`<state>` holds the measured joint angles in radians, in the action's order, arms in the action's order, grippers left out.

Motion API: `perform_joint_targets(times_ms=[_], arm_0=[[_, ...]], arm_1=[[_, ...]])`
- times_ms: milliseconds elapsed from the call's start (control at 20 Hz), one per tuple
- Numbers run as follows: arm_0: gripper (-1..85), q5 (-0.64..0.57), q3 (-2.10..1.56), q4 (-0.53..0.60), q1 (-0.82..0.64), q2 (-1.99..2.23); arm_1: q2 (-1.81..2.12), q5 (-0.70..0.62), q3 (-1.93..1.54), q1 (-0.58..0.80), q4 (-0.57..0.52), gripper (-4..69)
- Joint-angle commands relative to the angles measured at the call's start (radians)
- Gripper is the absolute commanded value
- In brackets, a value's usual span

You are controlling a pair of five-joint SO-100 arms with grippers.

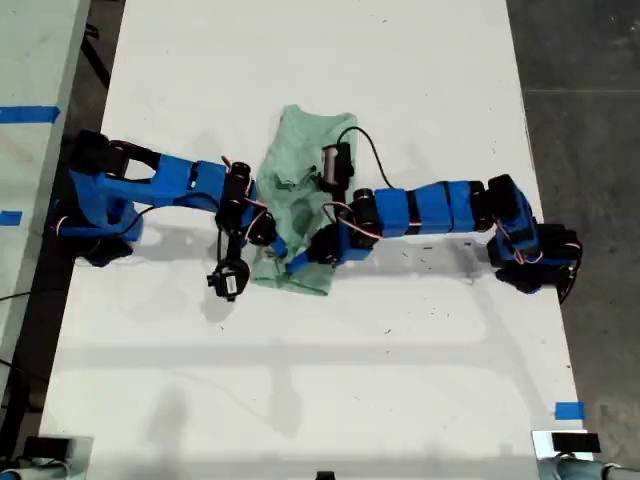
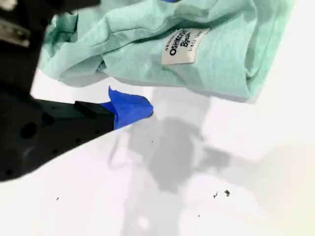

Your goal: Fold tshirt

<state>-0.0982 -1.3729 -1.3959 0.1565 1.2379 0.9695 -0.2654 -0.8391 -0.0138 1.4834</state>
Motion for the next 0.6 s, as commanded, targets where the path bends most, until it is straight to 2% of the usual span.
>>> perform_joint_targets(times_ms=[0,50,200,300,450,550], arm_0=[[29.1,-0.025,0.046,0.052,-0.038,-0.055],[28.9,-0.029,0.054,0.077,-0.044,-0.097],[21.5,-0.034,0.087,0.126,-0.049,-0.195],[14.9,-0.028,0.101,0.147,-0.048,-0.222],[5.1,-0.021,0.104,0.175,-0.04,-0.227],[0.1,-0.026,0.104,0.192,-0.035,-0.227]], arm_1=[[-0.035,-0.021,0.051,0.031,-0.044,36.1],[-0.074,-0.023,0.051,0.038,-0.061,35.1],[-0.173,-0.017,0.051,0.046,-0.097,27.1],[-0.212,-0.006,0.051,0.034,-0.112,18.4],[-0.238,0.006,0.051,0.011,-0.129,9.1],[-0.239,0.012,0.051,0.002,-0.133,-1.9]])
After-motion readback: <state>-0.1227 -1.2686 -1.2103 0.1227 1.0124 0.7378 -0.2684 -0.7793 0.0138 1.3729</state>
